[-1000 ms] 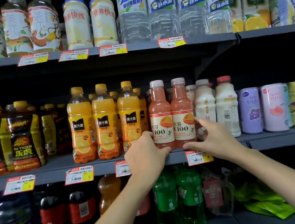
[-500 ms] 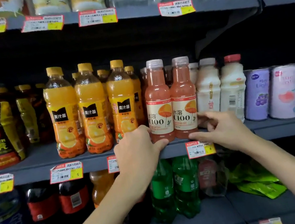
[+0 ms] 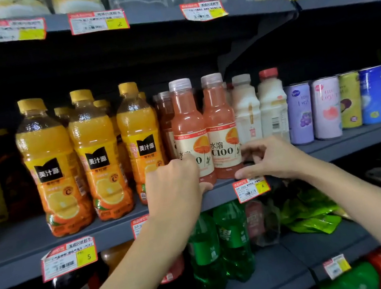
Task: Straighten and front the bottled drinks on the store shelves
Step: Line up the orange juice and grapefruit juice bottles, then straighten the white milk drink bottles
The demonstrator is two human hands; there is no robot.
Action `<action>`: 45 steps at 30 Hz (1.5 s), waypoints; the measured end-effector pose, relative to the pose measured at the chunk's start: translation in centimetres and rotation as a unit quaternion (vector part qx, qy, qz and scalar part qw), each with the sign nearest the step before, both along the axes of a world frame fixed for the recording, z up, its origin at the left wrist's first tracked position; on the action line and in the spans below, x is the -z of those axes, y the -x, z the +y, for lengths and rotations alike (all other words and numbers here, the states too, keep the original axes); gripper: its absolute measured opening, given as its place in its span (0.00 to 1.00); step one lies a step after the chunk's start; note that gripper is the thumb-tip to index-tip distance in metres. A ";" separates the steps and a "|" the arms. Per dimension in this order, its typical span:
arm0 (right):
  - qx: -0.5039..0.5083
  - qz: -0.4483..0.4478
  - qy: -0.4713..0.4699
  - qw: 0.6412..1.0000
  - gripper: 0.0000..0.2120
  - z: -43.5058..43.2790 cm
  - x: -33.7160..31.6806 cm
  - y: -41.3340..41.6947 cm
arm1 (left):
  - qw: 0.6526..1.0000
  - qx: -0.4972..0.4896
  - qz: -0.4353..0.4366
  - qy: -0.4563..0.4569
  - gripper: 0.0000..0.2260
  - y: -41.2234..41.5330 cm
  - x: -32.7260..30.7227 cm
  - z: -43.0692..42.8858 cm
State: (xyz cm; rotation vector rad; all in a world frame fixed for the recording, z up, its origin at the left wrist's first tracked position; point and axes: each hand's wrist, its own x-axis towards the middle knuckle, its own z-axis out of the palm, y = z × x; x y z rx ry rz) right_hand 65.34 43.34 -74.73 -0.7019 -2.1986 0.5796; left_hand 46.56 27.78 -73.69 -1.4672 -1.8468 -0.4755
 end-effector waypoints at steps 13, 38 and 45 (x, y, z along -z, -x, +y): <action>-0.023 0.187 -0.084 0.978 0.09 1.7 2.3 -0.4 | 0.958 0.189 -0.072 -0.202 0.12 -5.2 1.8 2.0; 0.281 0.080 -0.151 0.944 0.34 9.0 2.4 -6.0 | 0.955 -0.140 -0.206 -0.160 0.25 -14.8 2.1 16.4; 0.245 0.111 -0.125 0.955 0.29 8.7 2.2 -6.6 | 0.942 -0.059 -0.280 -0.175 0.21 -15.2 1.6 15.3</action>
